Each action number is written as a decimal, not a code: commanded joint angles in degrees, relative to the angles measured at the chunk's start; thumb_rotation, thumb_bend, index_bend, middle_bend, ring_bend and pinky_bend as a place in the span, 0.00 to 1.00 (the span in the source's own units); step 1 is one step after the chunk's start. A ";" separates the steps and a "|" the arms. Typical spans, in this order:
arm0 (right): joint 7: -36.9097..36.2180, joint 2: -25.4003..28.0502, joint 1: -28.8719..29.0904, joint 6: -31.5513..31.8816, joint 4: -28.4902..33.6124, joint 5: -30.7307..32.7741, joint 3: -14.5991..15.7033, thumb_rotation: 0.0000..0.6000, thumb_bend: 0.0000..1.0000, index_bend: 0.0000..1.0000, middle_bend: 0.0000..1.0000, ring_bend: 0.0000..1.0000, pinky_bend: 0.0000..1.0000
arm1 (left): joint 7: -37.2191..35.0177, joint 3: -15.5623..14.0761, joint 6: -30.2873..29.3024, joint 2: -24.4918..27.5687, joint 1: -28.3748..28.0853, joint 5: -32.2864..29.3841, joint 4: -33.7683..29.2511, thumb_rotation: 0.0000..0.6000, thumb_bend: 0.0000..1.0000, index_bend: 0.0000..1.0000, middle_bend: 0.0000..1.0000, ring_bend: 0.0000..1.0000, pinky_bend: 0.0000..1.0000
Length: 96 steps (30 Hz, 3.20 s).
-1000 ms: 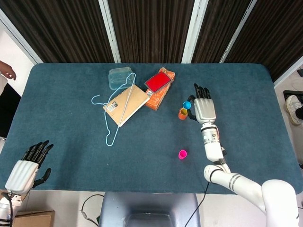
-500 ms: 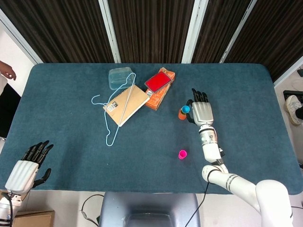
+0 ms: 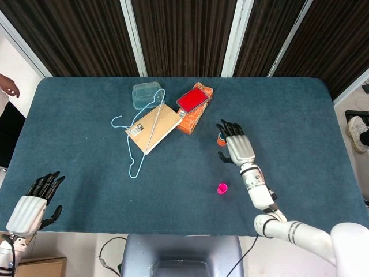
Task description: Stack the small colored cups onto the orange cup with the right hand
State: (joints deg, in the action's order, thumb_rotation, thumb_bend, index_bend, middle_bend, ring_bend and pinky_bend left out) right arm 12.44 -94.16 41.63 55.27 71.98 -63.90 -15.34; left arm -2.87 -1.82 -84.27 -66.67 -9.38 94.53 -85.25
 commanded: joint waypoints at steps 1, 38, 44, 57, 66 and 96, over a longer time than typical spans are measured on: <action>-5.35 11.42 -5.65 1.35 17.44 -11.22 9.34 1.00 0.46 0.23 0.02 0.00 0.05 | 0.28 -0.10 -0.08 -0.09 0.02 0.21 -0.11 1.00 0.43 0.00 0.00 0.00 0.11; -1.65 8.13 -8.38 -0.30 11.22 -11.72 12.49 1.00 0.46 0.60 0.06 0.00 0.07 | 0.22 -0.42 -0.53 0.00 0.19 0.72 -0.21 1.00 0.43 0.00 0.00 0.00 0.11; -2.39 7.83 -8.05 1.74 11.99 -10.73 9.39 1.00 0.46 0.62 0.07 0.00 0.08 | 0.30 -0.42 -0.46 -0.04 0.16 0.71 -0.16 1.00 0.43 0.00 0.00 0.00 0.11; 8.95 -3.12 3.34 2.95 -6.22 4.96 -8.26 1.00 0.46 0.62 0.08 0.00 0.08 | 0.92 -0.14 0.23 -0.27 -0.06 -0.01 -0.11 1.00 0.43 0.00 0.00 0.00 0.11; 9.76 -6.71 5.47 -0.09 -13.71 9.02 -7.77 1.00 0.46 0.62 0.09 0.00 0.08 | 0.61 0.10 0.76 -0.23 -0.28 -0.65 0.07 1.00 0.43 0.00 0.00 0.00 0.11; 3.46 20.30 -20.57 22.49 20.49 -17.39 18.07 1.00 0.44 0.01 0.00 0.00 0.00 | -0.78 0.28 -3.50 -0.89 0.67 1.65 1.75 1.00 0.43 0.00 0.00 0.00 0.11</action>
State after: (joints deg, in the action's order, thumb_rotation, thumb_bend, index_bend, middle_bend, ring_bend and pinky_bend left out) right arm 17.90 -83.60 31.61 66.84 84.49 -69.83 -8.20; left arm -3.68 -1.53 -87.72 -67.50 -8.76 96.13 -83.55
